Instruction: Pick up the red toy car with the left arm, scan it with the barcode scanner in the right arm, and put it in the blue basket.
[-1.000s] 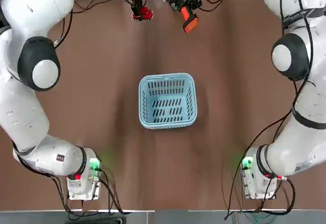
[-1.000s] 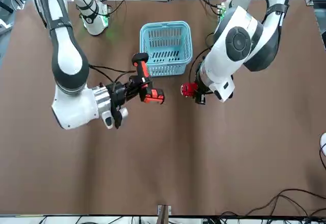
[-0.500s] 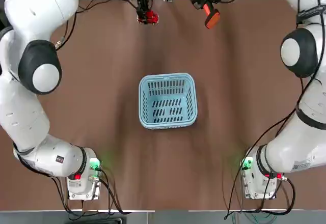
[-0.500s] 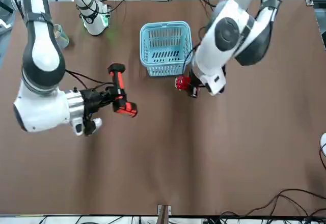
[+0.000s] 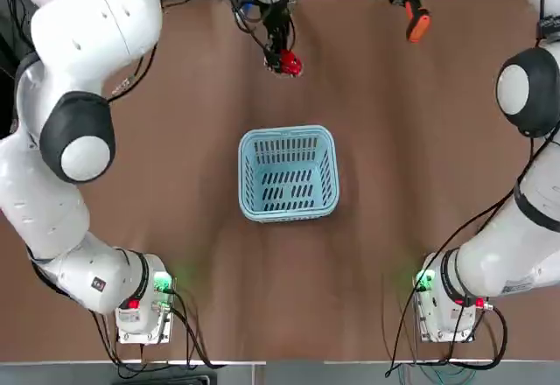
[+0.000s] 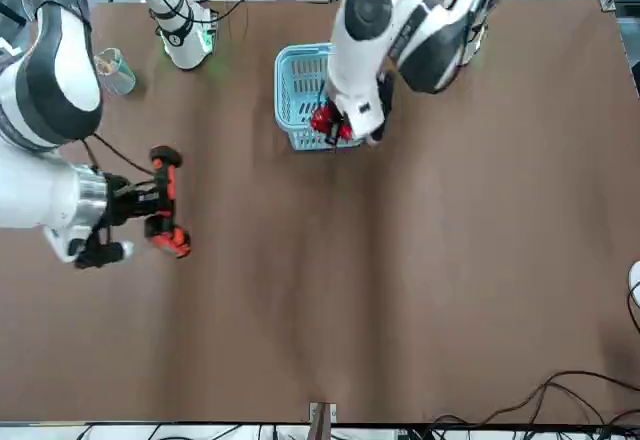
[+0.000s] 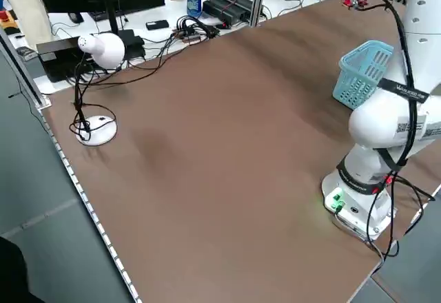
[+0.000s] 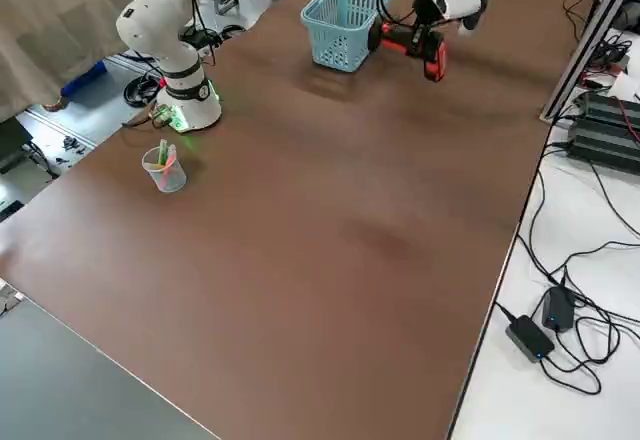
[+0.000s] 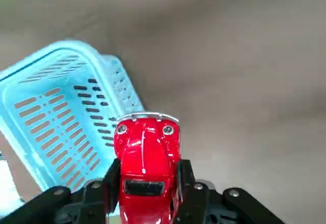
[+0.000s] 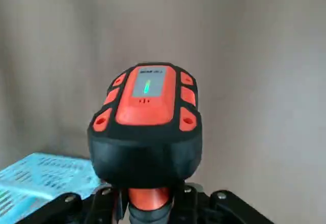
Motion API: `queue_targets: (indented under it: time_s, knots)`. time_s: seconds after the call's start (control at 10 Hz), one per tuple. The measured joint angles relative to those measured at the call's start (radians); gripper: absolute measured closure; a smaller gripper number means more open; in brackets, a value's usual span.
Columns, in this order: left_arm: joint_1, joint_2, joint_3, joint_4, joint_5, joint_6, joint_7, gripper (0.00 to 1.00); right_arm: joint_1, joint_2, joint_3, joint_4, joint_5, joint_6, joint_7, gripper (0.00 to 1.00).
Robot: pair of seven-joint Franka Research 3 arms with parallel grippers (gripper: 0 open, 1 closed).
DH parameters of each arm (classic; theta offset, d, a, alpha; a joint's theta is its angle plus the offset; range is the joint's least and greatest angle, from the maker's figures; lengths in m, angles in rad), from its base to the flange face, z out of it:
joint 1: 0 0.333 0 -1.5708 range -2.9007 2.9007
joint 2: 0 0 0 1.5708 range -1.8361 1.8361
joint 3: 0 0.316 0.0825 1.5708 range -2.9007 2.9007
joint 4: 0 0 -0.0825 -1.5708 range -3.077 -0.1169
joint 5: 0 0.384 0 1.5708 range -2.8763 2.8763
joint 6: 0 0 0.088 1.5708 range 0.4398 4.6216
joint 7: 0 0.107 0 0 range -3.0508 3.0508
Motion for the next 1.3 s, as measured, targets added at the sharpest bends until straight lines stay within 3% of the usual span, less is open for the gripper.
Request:
queue_targets:
  time_s: [0.3,0.5,0.7,0.9,1.3]
  knots:
    - [-0.090,0.014,-0.002,-0.027,0.017,-0.006,0.071,0.51,-0.033,-0.013,-0.068,0.000,-0.118,0.054,-0.008,0.63]
    - [-0.144,0.027,-0.003,-0.070,0.050,-0.006,0.083,0.51,-0.079,-0.010,-0.073,-0.010,-0.131,0.104,0.005,0.63]
    - [-0.167,0.022,-0.009,-0.116,0.060,-0.004,0.084,0.51,-0.118,0.013,-0.073,-0.068,-0.132,0.229,0.020,0.63]
    - [-0.192,0.005,-0.013,-0.181,0.063,0.043,0.085,0.51,-0.137,0.086,-0.073,-0.118,-0.132,0.339,0.021,0.63]
    - [-0.197,-0.015,-0.028,-0.289,0.064,0.156,0.096,0.51,-0.135,0.236,-0.062,-0.125,-0.128,0.489,0.029,0.63]
